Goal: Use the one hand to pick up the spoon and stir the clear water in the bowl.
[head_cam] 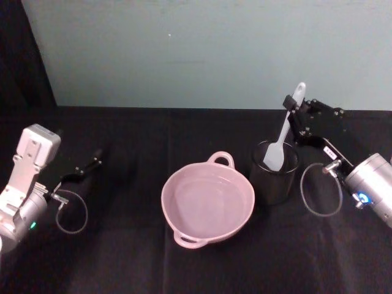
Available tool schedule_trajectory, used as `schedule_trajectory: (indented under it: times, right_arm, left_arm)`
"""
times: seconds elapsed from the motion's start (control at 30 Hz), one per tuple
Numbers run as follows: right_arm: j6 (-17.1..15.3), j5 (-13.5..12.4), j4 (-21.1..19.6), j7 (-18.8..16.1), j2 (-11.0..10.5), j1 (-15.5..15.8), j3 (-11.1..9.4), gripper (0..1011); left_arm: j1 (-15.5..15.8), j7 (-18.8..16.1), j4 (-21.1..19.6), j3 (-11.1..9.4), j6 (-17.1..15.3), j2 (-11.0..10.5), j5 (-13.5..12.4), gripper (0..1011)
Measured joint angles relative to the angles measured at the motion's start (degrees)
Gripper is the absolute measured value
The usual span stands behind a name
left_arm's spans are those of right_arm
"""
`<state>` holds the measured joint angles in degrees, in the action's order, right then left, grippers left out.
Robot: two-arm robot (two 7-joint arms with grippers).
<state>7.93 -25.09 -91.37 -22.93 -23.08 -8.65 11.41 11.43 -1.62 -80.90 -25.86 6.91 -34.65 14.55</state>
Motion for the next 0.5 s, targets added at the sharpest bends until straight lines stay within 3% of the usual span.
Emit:
schedule_trajectory:
  times: [0.2, 0.5]
  right_arm:
    - [-0.8, -1.1, 2.3, -0.8, 0.5, -0.3, 0.3, 114]
    - [-3.9, -5.9, 6.4, -3.0, 0.7, -1.4, 0.4, 114]
  left_arm:
    - [0.0, 0.0, 0.0, 0.0, 0.0, 0.0, 0.0, 1005]
    - [0.0, 0.0, 0.0, 0.0, 0.0, 0.0, 0.0, 1005]
